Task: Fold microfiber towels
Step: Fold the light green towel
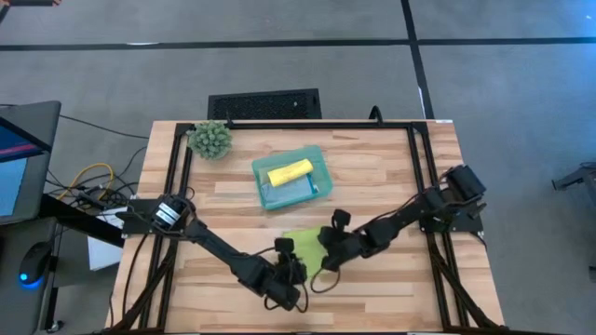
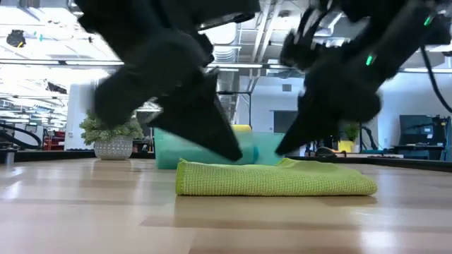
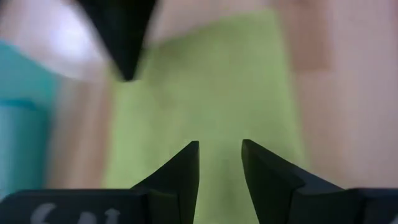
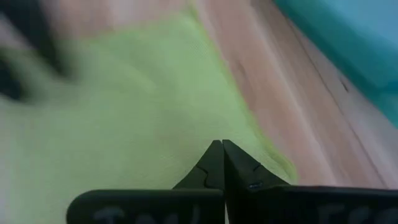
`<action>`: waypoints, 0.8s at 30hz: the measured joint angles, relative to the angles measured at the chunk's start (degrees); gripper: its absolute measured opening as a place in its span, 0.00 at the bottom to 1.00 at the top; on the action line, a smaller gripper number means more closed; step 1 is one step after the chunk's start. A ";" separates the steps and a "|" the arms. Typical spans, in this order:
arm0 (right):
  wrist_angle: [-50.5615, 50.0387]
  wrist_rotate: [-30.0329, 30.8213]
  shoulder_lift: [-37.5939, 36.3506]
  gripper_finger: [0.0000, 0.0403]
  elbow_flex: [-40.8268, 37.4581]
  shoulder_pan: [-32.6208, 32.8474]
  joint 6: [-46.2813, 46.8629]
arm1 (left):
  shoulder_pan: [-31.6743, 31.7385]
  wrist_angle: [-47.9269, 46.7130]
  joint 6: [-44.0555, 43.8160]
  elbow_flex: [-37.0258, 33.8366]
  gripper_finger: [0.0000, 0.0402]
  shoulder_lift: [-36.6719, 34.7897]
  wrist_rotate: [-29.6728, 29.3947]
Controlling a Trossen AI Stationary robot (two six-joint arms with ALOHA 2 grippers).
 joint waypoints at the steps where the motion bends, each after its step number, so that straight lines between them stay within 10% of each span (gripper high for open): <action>1: -0.08 -0.02 1.06 0.03 0.00 -0.86 0.04 | -0.30 -0.06 0.21 0.00 0.28 0.00 1.91; 7: -1.43 0.22 4.47 0.03 0.15 -4.04 1.07 | -0.64 2.83 -1.61 -2.94 0.28 0.35 9.72; 24: -9.72 -4.89 -7.25 0.08 -0.04 8.89 -4.08 | -3.07 2.29 -0.42 -0.28 0.28 0.07 1.97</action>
